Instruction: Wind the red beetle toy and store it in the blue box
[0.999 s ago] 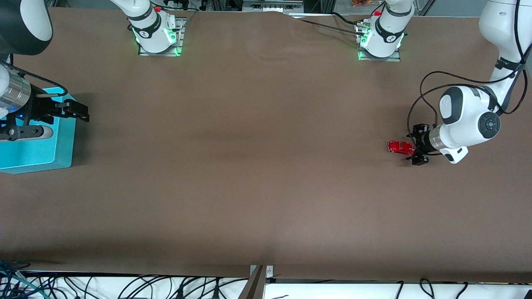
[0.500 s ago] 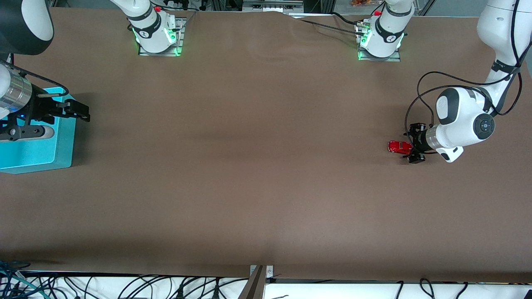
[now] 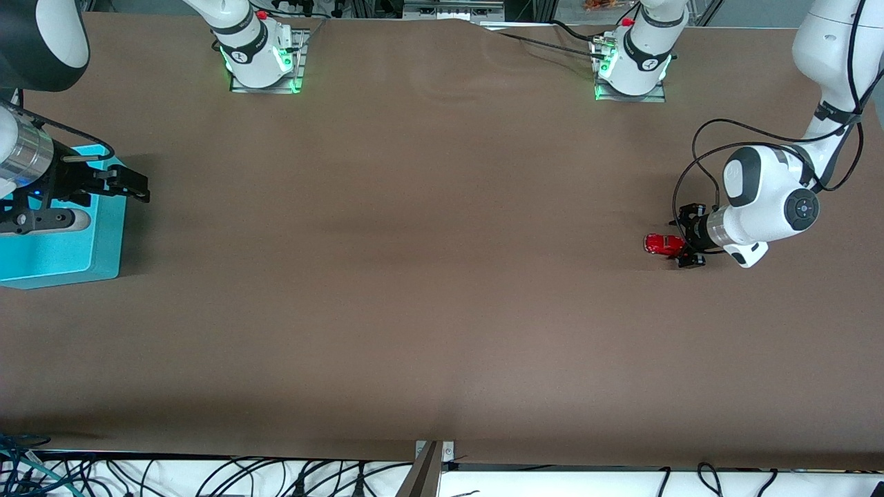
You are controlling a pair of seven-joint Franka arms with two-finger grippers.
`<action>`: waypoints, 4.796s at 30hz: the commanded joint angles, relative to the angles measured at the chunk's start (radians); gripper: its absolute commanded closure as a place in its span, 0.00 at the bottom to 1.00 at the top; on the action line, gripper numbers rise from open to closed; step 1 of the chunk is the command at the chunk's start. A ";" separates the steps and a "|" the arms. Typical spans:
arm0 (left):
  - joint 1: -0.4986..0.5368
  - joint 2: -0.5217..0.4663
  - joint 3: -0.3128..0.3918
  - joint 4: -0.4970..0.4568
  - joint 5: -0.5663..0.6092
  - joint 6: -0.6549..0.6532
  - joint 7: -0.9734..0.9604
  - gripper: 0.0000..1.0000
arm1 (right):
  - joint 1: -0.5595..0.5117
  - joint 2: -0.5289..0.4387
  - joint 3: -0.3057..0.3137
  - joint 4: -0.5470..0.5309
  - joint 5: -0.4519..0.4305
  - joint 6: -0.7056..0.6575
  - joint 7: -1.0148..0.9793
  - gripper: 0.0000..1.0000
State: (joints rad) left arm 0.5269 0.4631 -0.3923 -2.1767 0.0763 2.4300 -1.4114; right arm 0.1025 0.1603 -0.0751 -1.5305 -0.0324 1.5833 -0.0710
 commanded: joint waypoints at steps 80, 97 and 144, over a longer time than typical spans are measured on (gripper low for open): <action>0.012 0.118 -0.111 0.040 0.207 -0.011 -0.273 1.00 | 0.000 0.008 -0.002 0.023 0.012 -0.008 0.014 0.00; 0.039 0.117 -0.065 0.040 0.263 -0.019 -0.204 1.00 | 0.000 0.008 0.000 0.021 0.012 -0.008 0.014 0.00; 0.062 0.109 -0.033 0.098 0.290 -0.031 -0.190 0.38 | 0.000 0.008 0.000 0.021 0.012 -0.009 0.014 0.00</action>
State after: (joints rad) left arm 0.5865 0.5011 -0.4418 -2.1269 0.3224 2.3764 -1.5840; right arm 0.1027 0.1616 -0.0751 -1.5305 -0.0324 1.5833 -0.0706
